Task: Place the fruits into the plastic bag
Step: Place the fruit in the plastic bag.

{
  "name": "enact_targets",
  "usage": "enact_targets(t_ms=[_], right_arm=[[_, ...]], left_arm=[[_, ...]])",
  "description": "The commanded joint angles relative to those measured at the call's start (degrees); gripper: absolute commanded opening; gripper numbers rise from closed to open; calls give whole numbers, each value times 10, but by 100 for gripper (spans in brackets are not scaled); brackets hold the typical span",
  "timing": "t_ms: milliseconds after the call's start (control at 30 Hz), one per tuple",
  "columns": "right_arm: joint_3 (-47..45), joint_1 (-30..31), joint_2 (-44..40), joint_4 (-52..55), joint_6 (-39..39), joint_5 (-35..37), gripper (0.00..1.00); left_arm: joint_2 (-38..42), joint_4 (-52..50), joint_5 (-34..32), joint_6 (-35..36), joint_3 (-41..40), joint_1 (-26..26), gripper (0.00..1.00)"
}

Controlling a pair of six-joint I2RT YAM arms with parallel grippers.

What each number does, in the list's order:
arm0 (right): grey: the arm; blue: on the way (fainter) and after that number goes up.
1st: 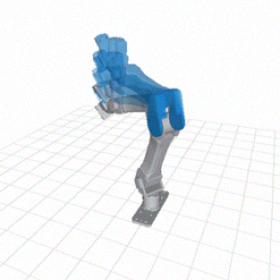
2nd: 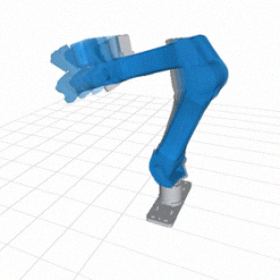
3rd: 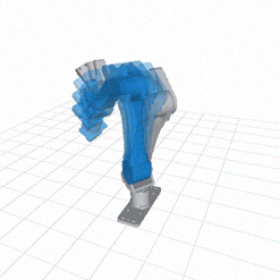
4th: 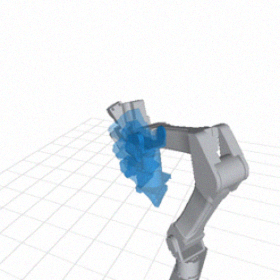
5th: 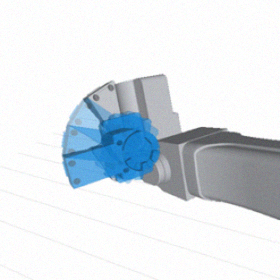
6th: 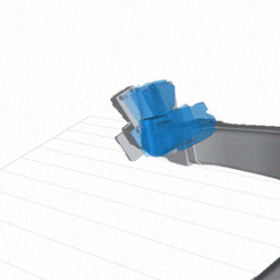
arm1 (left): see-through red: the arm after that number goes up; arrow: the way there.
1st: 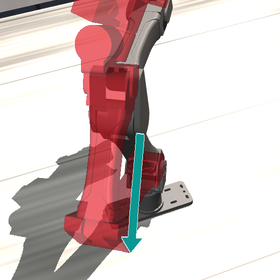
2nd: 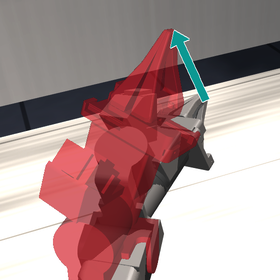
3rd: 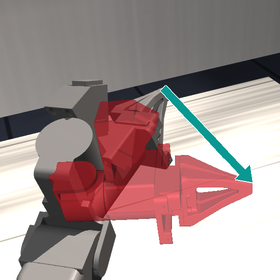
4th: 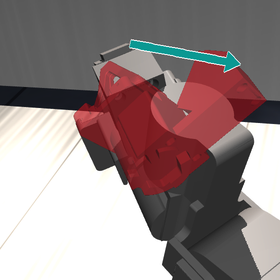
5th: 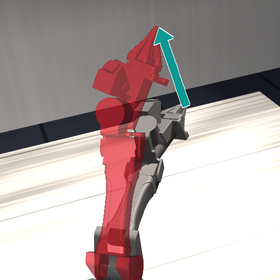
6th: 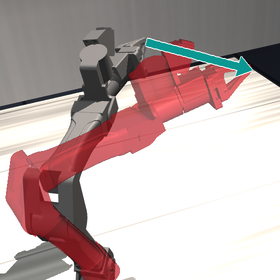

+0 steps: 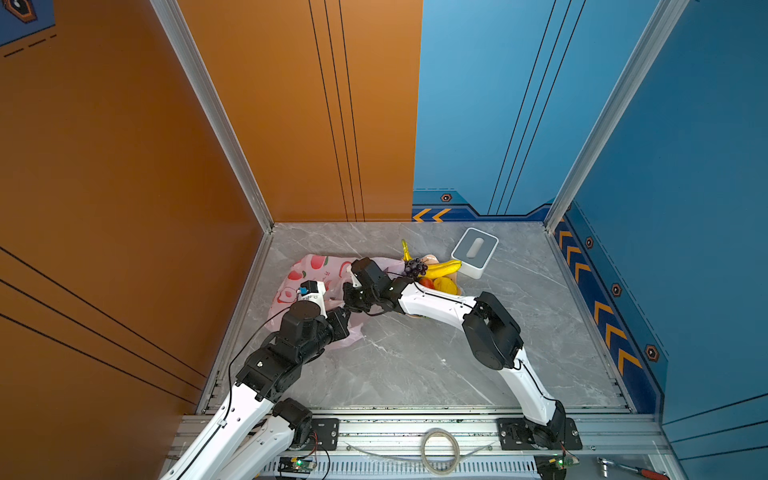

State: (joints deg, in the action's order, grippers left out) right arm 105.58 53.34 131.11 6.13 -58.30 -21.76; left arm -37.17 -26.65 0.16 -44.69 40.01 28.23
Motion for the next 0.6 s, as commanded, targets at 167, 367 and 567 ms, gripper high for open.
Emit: enact_targets(t_ms=[167,367,567], right_arm=[[-4,-2,30,-74,-30,9,31],[-3,-2,52,-101,-45,12,33],[1,-1,65,-101,-43,19,45]], left_arm=[[6,28,16,-3,-10,6,0],[0,38,22,-2,-14,5,0],[0,35,26,-5,-19,1,0]])
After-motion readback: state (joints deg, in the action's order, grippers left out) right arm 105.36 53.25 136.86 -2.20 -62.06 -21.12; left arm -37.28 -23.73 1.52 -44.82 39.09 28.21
